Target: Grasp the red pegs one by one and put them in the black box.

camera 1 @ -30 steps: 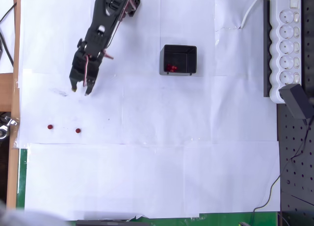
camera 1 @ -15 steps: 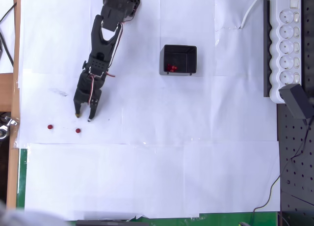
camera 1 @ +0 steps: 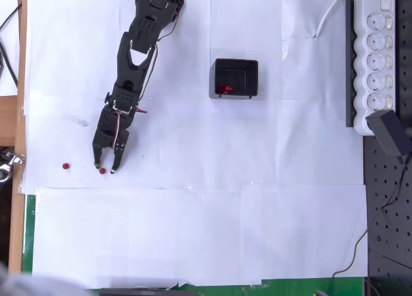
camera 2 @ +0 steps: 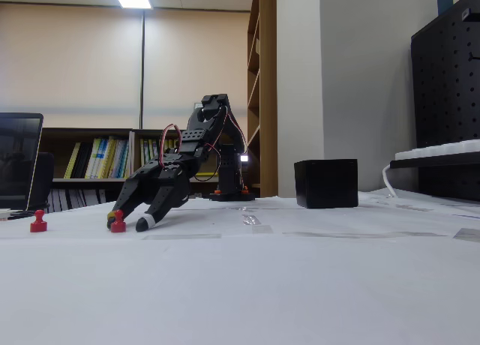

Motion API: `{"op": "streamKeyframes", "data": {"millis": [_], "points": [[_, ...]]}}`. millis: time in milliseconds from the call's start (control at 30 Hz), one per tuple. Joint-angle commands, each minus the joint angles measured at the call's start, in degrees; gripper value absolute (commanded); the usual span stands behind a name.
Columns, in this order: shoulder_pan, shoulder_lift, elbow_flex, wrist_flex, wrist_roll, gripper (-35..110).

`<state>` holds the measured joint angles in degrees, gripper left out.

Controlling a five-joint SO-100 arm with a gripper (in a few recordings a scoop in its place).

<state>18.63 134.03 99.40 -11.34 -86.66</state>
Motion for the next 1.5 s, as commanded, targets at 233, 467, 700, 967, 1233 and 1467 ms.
{"op": "streamKeyframes", "data": {"millis": [233, 467, 700, 967, 1233, 1467], "points": [[0.6, 1.7, 6.2, 5.4, -1.6, 5], [-1.1, -4.2, 9.7, 23.6, -8.0, 0], [-16.2, -23.5, 39.6, 97.0, -29.8, 0], [-44.5, -41.8, 36.9, 114.6, -46.1, 0], [-62.6, -39.0, 24.9, 111.6, -48.5, 0], [-64.0, -30.6, 16.7, 107.2, -48.4, 0]]}}
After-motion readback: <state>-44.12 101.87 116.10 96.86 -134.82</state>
